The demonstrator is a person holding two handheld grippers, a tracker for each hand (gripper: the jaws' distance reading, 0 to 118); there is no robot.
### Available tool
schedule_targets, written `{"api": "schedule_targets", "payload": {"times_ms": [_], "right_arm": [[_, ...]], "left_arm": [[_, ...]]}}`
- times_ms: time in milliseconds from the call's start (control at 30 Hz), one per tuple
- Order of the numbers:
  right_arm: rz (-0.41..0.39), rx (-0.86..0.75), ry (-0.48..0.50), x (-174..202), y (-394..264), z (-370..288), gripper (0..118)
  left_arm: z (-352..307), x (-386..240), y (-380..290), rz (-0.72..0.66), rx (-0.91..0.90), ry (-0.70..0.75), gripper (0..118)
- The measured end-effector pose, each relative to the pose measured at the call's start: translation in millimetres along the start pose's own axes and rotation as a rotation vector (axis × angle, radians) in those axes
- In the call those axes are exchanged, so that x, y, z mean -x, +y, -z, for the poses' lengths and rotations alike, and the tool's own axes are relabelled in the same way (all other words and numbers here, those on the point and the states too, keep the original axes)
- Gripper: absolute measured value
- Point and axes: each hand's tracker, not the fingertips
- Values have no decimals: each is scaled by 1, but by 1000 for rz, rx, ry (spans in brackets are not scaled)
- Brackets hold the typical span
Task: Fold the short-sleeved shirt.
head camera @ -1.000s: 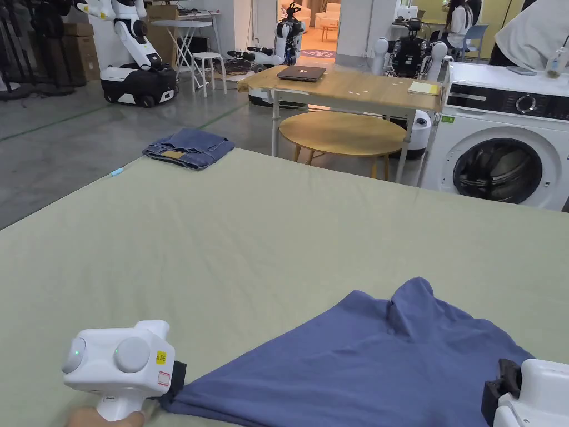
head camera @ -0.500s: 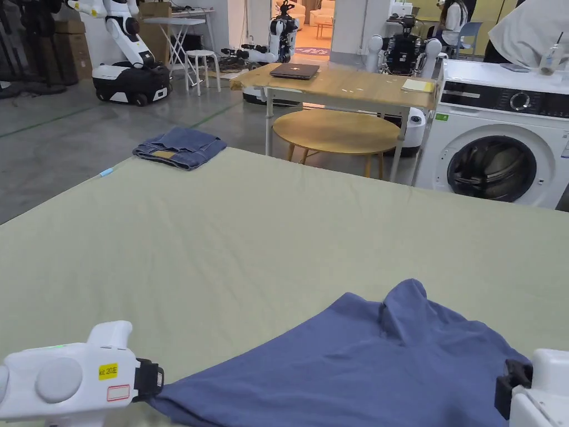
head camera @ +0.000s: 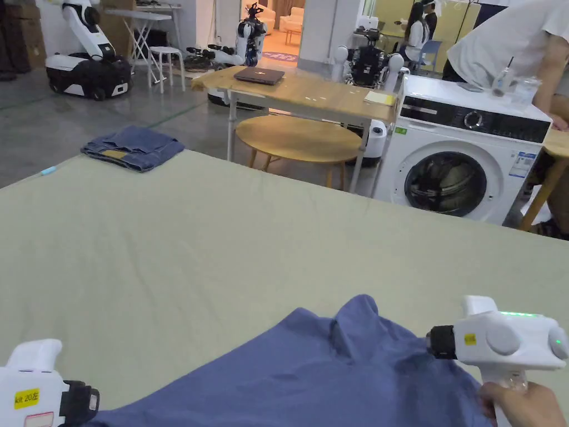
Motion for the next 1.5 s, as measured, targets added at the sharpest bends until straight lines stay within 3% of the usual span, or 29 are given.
{"api": "schedule_targets", "payload": {"times_ms": [133,300,367,400,433,467,600,767,900,1067,1167,1333,1500], "right_arm": [[-40,106,47,11,8,36,65],[-79,110,11,29,7,46,65],[-79,109,12,33,3,40,59],[-76,104,16,35,1,35,49],[-72,96,32,36,-1,33,21],[-76,85,48,38,-2,30,4],[-147,5,0,50,-11,9,3],[-60,-169,-46,27,-8,-35,2],[-16,-319,-102,27,-13,-113,2],[44,-435,-140,15,-16,-197,2],[75,-500,-182,4,-14,-242,2],[53,-571,-283,-15,-3,-298,2],[141,-644,-312,-43,15,-341,2]], "left_arm": [[-1,-4,-2,-10,-2,8,0],[2,-8,-6,-3,8,26,0],[4,-9,-8,-15,12,18,0],[4,-11,-10,-13,15,13,0],[8,-9,-10,-8,18,11,0],[9,-9,-11,-6,18,12,0],[7,-16,-15,1,18,0,0],[-9,-24,-15,42,-8,2,0],[-28,-23,-7,47,-85,-53,0],[-62,-45,12,157,-159,-85,0],[-82,-62,36,187,-216,-97,0],[-110,-98,96,255,-316,-129,0],[-126,-153,154,348,-397,-151,0]]}}
